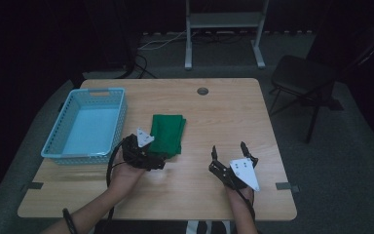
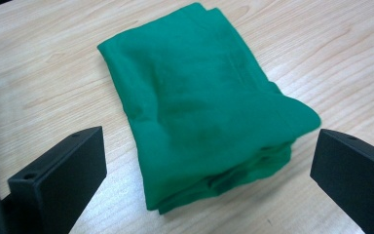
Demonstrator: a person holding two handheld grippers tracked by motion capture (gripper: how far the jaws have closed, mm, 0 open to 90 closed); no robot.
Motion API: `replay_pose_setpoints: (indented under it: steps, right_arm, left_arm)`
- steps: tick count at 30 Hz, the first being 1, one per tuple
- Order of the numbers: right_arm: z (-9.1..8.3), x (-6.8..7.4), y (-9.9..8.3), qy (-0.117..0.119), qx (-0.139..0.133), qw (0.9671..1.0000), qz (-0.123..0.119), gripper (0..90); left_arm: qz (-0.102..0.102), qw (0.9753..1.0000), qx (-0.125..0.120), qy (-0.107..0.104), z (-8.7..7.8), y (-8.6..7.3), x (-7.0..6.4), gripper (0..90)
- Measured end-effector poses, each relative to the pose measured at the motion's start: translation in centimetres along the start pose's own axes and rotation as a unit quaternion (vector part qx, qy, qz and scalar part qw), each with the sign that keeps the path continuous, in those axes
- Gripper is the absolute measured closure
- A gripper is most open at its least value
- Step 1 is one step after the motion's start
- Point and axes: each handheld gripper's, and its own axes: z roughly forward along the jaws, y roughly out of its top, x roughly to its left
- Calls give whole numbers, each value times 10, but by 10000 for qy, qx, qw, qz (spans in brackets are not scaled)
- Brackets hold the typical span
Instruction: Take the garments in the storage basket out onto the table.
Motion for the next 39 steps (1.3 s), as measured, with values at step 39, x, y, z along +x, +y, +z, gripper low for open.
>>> replay_pose_setpoints:
  steps: [39]
  right_arm:
    - [-1, 0, 0, -38, -6, 10000, 15, 110]
  left_arm:
    - [773, 9933, -846, -170, -41, -82, 15, 0]
